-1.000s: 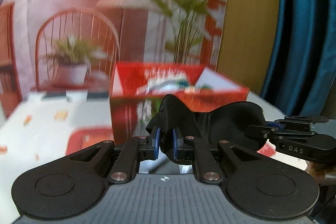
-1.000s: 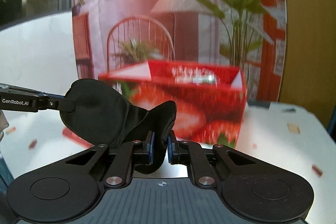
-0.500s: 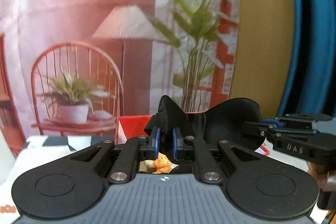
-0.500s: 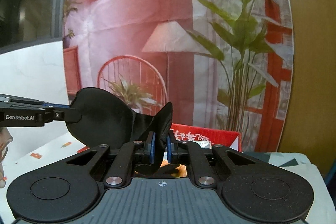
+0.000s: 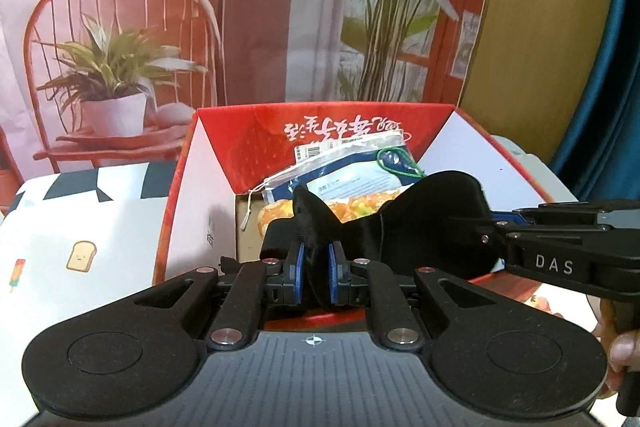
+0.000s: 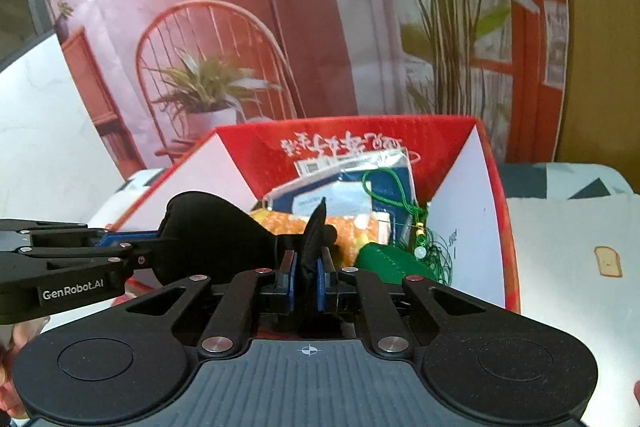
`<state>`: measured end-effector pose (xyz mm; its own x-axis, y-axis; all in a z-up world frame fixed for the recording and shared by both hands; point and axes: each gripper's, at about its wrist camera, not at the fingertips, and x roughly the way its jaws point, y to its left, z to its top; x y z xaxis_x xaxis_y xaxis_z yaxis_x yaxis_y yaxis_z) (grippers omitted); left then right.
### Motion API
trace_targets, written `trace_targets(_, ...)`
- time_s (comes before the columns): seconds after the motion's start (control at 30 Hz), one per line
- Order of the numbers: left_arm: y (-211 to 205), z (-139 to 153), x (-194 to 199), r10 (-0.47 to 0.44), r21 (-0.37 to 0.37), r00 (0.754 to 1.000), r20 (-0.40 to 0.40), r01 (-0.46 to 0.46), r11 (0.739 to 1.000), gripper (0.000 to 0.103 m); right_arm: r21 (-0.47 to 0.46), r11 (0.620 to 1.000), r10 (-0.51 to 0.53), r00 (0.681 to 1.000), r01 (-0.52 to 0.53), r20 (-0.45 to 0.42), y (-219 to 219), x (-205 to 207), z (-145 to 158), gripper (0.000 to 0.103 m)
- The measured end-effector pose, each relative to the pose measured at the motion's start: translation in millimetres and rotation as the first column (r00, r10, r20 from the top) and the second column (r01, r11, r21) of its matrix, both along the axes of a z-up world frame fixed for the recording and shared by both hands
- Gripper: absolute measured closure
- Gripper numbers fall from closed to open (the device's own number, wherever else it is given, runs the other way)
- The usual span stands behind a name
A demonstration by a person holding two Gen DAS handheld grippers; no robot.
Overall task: Organize soft objects
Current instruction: 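Lift the eye mask into the red box and open both grippers, then withdraw both grippers from the box toward the white sock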
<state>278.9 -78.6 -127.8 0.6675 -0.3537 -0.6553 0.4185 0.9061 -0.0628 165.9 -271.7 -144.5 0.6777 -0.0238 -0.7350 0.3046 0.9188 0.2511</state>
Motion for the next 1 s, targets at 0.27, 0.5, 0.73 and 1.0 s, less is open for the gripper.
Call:
trace_targets(0.27, 2.6, 1.7, 8.5, 0.009, 0.018, 1.000, 0.001, -0.009, 1.000, 0.085, 0.003, 1.000, -0.025, 0.999, 0.025, -0.031, -6.7, 1.0, -12.8, 0.092)
trace_targets(0.5, 16.2, 18.6, -13.6, 0.019, -0.022, 0.997, 0.076, -0.018, 1.000, 0.024, -0.196, 0.981, 0.001, 0.999, 0.008, 0.047, 9.6, -18.7, 4.9, 0.044)
trace_targets(0.73, 29.5, 29.9, -57.9, -0.016, -0.042, 0.985, 0.171, 0.024, 0.999, 0.010, -0.295, 0.955, 0.015, 0.992, 0.021, 0.122, 24.5, -50.7, 16.6, 0.001)
trace_targets(1.0, 52.5, 5.1, -106.8, -0.012, -0.074, 0.986, 0.164, 0.024, 0.997, 0.008, -0.296, 0.955, 0.019, 0.985, 0.033, 0.170, 49.3, -97.8, 7.8, 0.000)
